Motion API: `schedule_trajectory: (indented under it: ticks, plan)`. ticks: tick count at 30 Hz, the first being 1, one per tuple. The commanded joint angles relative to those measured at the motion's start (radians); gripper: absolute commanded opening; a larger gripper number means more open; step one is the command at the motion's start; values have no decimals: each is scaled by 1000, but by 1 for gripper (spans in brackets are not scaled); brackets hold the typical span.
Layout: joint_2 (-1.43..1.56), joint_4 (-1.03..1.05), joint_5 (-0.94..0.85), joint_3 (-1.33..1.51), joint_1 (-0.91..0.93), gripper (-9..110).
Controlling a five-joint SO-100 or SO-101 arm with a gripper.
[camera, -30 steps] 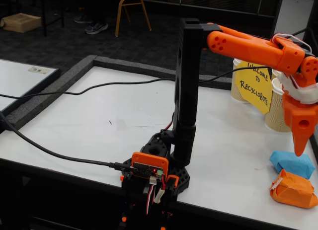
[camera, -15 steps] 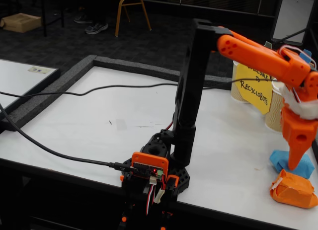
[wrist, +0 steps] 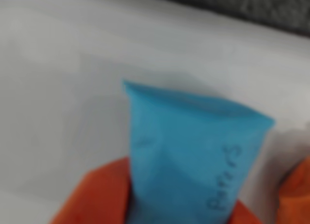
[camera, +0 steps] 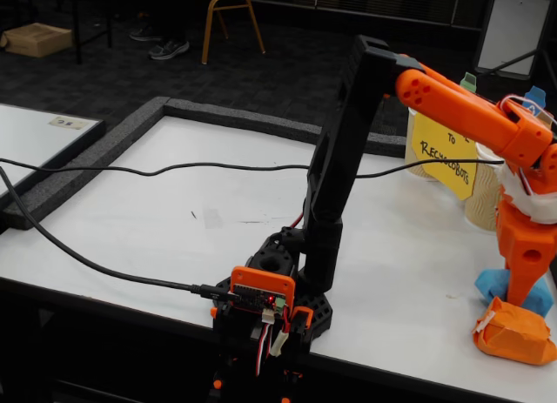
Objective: Sort rubbish by color.
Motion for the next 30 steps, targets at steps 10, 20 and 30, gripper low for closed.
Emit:
schedule_trajectory:
  ticks: [10, 20, 30]
  plan:
    - [486, 272, -8, -86, -92, 0]
    - [925, 479, 17, 23, -206, 0]
    - [1253, 442, 8, 43, -318, 0]
